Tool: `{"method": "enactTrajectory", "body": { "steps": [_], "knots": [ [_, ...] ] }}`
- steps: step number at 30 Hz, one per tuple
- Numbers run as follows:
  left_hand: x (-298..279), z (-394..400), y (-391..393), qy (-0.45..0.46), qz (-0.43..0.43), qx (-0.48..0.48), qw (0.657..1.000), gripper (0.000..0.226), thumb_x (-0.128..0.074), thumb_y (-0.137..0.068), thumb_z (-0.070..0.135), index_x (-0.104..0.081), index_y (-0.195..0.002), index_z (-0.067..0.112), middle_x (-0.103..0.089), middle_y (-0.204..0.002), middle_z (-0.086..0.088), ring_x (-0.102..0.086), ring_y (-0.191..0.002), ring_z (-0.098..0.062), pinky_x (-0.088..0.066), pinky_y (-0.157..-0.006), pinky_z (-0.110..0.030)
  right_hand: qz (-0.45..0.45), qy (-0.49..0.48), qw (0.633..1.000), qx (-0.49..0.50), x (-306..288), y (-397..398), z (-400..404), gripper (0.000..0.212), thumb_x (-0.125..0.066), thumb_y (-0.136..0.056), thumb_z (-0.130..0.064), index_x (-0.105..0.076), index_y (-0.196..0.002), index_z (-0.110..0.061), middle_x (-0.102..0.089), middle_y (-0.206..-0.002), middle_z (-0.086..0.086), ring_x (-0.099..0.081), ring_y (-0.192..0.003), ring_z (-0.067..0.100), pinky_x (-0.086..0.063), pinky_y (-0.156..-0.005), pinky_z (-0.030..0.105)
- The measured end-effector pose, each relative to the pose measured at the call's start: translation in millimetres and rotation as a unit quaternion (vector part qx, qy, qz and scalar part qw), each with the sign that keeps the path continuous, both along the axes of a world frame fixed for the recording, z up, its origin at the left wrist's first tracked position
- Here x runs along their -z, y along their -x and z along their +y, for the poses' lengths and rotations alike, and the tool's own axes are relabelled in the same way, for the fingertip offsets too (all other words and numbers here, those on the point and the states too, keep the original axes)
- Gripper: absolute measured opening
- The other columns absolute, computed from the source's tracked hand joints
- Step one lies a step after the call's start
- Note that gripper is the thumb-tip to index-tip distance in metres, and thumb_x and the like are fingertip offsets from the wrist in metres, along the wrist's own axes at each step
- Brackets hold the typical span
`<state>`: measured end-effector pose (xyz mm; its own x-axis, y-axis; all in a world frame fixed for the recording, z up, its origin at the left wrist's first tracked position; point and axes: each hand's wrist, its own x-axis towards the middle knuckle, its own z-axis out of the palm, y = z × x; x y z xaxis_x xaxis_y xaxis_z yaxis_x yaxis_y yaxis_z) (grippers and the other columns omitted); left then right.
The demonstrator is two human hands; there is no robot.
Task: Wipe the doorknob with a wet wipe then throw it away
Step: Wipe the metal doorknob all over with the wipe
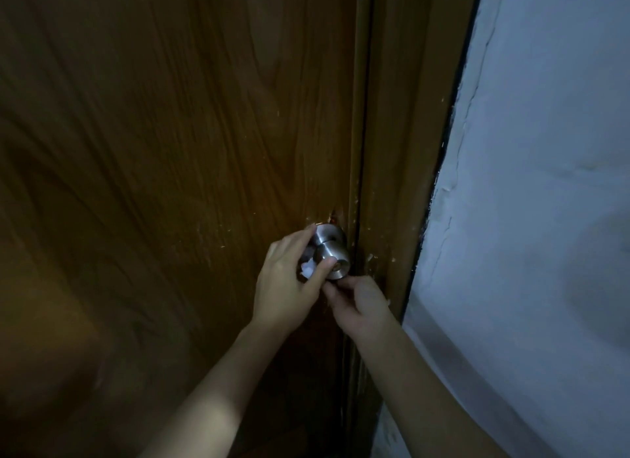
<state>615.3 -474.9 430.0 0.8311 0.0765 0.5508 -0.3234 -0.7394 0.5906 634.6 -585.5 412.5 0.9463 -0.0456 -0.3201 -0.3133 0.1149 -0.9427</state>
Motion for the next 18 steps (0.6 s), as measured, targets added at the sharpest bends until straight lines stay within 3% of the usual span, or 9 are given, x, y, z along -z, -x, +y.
{"method": "enactTrajectory", "body": {
  "steps": [1,3,4,6,7,10,13,15,18],
  "knots": [
    [0.2,-0.2,-0.4,-0.012,-0.001,0.000,1.000,0.052,-0.055,-0.086,0.037,-0.040,-0.134,0.024,-0.051,-0.130,0.004,-0.038,-0.116,-0.004,-0.038,-0.088,-0.022,0.036,-0.045,0.998,0.004,-7.1,-0.4,0.5,0.028,-0.049,-0.094,-0.020,-0.060,-0.118,-0.012,-0.062,-0.110,0.006,-0.059,-0.093,0.011,-0.042,-0.079,0.023],
    [0.7,-1.2,0.0,-0.072,-0.014,0.015,0.997,0.049,-0.048,-0.087,0.040,-0.041,-0.133,0.023,-0.051,-0.132,0.002,-0.039,-0.119,-0.009,-0.040,-0.089,-0.026,0.085,-0.270,0.959,-0.015,-20.9,-1.6,0.2,0.038,-0.034,-0.096,-0.004,-0.040,-0.133,0.006,-0.043,-0.140,0.025,-0.065,-0.086,0.012,-0.047,-0.066,0.018],
    [1.0,-1.5,0.0,-0.109,-0.023,0.026,0.993,0.049,-0.043,-0.087,0.041,-0.044,-0.132,0.022,-0.052,-0.131,0.000,-0.041,-0.120,-0.012,-0.043,-0.090,-0.029,0.078,-0.362,0.929,-0.011,-25.2,-1.7,0.7,0.043,-0.027,-0.095,0.003,-0.027,-0.137,0.010,-0.028,-0.149,0.025,-0.064,-0.099,0.015,-0.045,-0.061,0.016],
    [1.3,-0.4,-1.2,-0.150,-0.022,0.043,0.988,0.048,-0.037,-0.086,0.040,-0.048,-0.129,0.021,-0.056,-0.128,0.000,-0.044,-0.119,-0.016,-0.044,-0.092,-0.033,0.094,-0.450,0.888,0.025,-26.6,-3.2,-1.0,0.045,-0.026,-0.094,0.005,-0.021,-0.139,0.010,-0.021,-0.152,0.024,-0.039,-0.134,0.026,-0.043,-0.061,0.021],
    [1.1,1.1,-1.8,-0.149,-0.014,0.047,0.988,0.048,-0.037,-0.085,0.041,-0.048,-0.128,0.022,-0.057,-0.128,0.001,-0.045,-0.119,-0.015,-0.042,-0.093,-0.032,0.100,-0.462,0.881,0.030,-26.3,-5.0,-2.2,0.045,-0.029,-0.094,0.005,-0.025,-0.138,0.009,-0.026,-0.150,0.024,-0.033,-0.137,0.030,-0.044,-0.062,0.023],
    [1.1,6.0,-4.2,-0.138,0.001,0.060,0.989,0.047,-0.047,-0.083,0.038,-0.049,-0.127,0.023,-0.057,-0.127,0.003,-0.041,-0.117,-0.007,-0.033,-0.095,-0.027,0.157,-0.490,0.857,0.020,-23.1,-5.9,-5.5,0.036,-0.037,-0.092,-0.002,-0.046,-0.126,0.006,-0.056,-0.123,0.025,-0.055,-0.112,0.036,-0.052,-0.057,0.035],
    [-1.9,8.2,-4.0,-0.123,0.009,0.078,0.989,0.046,-0.053,-0.081,0.030,-0.050,-0.127,0.022,-0.057,-0.127,0.000,-0.037,-0.115,-0.004,-0.037,-0.097,-0.030,0.149,-0.446,0.882,0.024,-22.6,-2.5,-3.0,0.032,-0.041,-0.091,-0.006,-0.053,-0.119,0.003,-0.063,-0.108,0.022,-0.060,-0.103,0.034,-0.051,-0.075,0.041],
    [-4.7,9.4,-4.0,-0.116,0.010,0.084,0.990,0.045,-0.060,-0.083,0.023,-0.051,-0.126,0.021,-0.057,-0.126,-0.001,-0.039,-0.115,-0.005,-0.038,-0.097,-0.029,0.127,-0.419,0.898,0.050,-21.4,-4.1,0.7,0.026,-0.042,-0.092,-0.006,-0.058,-0.111,0.001,-0.066,-0.100,0.021,-0.064,-0.094,0.030,-0.051,-0.069,0.038],
    [-6.9,12.4,-5.4,-0.123,0.014,0.087,0.989,0.047,-0.064,-0.081,0.018,-0.051,-0.126,0.023,-0.057,-0.126,0.002,-0.040,-0.114,-0.004,-0.032,-0.094,-0.018,0.097,-0.361,0.923,0.096,-25.1,1.7,6.2,0.020,-0.046,-0.090,-0.004,-0.064,-0.099,-0.003,-0.068,-0.091,0.016,-0.066,-0.083,0.025,-0.052,-0.065,0.032]
  ]
}}
